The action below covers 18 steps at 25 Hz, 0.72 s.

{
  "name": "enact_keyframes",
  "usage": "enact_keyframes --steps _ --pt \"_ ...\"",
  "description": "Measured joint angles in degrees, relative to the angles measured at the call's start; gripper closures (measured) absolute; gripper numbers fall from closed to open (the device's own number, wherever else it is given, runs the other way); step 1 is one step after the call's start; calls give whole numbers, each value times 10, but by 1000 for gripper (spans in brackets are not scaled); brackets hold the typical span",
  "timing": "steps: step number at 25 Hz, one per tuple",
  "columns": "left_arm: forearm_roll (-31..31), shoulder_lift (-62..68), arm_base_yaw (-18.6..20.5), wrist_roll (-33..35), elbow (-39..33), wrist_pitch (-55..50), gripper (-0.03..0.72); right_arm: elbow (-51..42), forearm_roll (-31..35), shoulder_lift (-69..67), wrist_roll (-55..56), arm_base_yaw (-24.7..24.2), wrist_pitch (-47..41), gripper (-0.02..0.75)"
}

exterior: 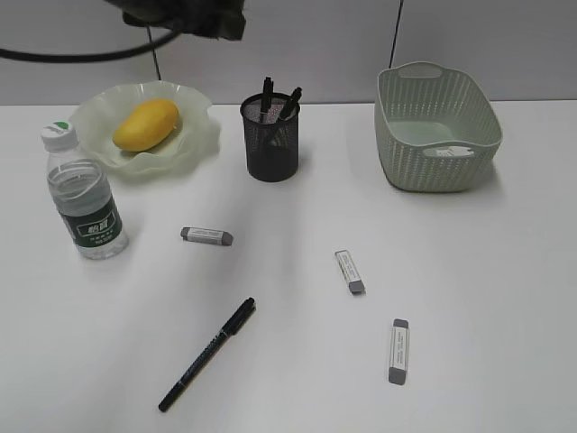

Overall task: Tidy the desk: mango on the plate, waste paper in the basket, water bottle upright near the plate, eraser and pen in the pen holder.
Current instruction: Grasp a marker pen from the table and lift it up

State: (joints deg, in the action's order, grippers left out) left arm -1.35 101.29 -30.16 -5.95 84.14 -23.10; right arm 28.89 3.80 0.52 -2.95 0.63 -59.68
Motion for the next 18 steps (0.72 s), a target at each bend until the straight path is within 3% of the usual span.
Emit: enact_keyframes --steps 4,12,18 --pt "7 -47 11 -2 47 -120 171 0 0 0 0 0 0 347" --pt "7 -54 174 -27 86 -264 171 0 0 0 0 0 0 348" --pt "3 -52 229 -27 84 -288 171 0 0 0 0 0 0 348"
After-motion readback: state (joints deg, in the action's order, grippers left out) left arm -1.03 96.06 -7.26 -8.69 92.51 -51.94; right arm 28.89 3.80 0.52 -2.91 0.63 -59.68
